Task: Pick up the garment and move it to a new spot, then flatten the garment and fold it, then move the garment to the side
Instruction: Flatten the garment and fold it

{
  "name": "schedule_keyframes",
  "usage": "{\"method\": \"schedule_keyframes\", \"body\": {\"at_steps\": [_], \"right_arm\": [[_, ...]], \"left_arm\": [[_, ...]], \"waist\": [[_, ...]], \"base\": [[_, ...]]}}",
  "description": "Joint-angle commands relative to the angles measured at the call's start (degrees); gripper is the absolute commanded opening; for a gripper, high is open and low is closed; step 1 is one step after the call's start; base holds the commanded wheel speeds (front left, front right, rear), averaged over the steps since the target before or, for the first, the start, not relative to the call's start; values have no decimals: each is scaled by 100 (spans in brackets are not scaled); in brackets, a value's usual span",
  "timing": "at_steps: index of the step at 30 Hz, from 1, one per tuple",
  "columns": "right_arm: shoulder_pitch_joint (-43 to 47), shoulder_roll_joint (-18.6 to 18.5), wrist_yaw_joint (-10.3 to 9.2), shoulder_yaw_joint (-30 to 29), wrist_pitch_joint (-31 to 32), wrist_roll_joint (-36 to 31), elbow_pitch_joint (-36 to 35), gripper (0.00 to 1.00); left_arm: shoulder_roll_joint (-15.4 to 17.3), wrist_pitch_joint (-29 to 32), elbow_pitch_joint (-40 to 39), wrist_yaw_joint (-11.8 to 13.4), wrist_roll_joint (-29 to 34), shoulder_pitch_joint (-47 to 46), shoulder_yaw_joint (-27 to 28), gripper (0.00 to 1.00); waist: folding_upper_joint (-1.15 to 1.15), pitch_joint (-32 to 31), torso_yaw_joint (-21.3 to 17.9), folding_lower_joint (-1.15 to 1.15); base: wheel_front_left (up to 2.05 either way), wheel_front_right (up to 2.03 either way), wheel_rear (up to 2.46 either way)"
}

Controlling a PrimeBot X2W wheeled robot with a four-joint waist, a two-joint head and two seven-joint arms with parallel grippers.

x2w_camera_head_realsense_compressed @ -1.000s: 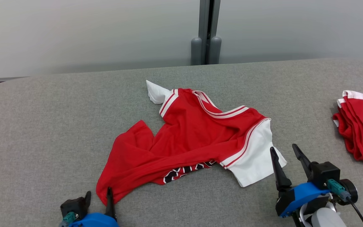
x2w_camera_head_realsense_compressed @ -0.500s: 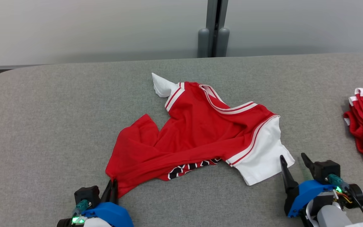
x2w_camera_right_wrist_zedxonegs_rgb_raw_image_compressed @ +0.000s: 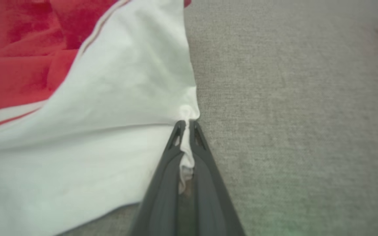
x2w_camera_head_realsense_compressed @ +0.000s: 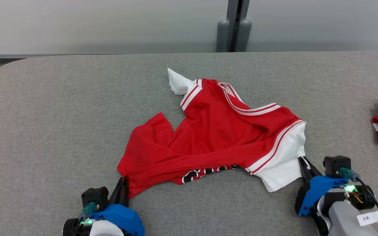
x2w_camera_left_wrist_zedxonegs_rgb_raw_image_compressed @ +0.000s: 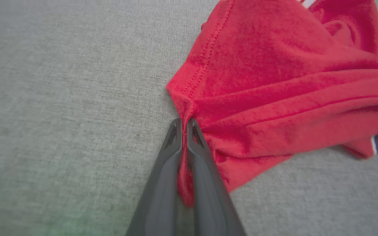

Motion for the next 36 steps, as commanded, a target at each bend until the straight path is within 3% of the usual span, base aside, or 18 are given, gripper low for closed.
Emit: {"method": "schedule_keyframes", "body": {"at_steps": [1,8,15,23,32,36], "right_arm": [[335,5,2,97,128,71,311,0],[171,-121,1,233,-78,571,-496,0],[253,-321,1,450,-91,1579,-2028,0],[-250,-920,1,780,-51,2765,-3365,0],[-1112,-1651,1,577,843,3138,-4861,0],[-1448,-1650,1,412,1300,3115,-5046,0]], "left_arm": [[-12,135,16,51,94,211,42,0],[28,82,-995,45,481,301,474,0],[200,78,-2255,-241,897,308,939,0],[775,79,-3316,-477,1215,-480,1117,0],[1492,886,-4472,-576,1193,-1669,1031,0],[1507,1295,-4608,-509,1038,-2061,1111,0]], "waist": [[0,-44,-8,-1],[0,-288,-25,-1],[0,-754,-37,-1],[0,-1182,-99,-1],[0,-1233,-177,-1],[0,-1052,-220,-1]], "base": [[0,0,0],[0,0,0],[0,0,0],[0,0,0],[0,0,0],[0,0,0]]}}
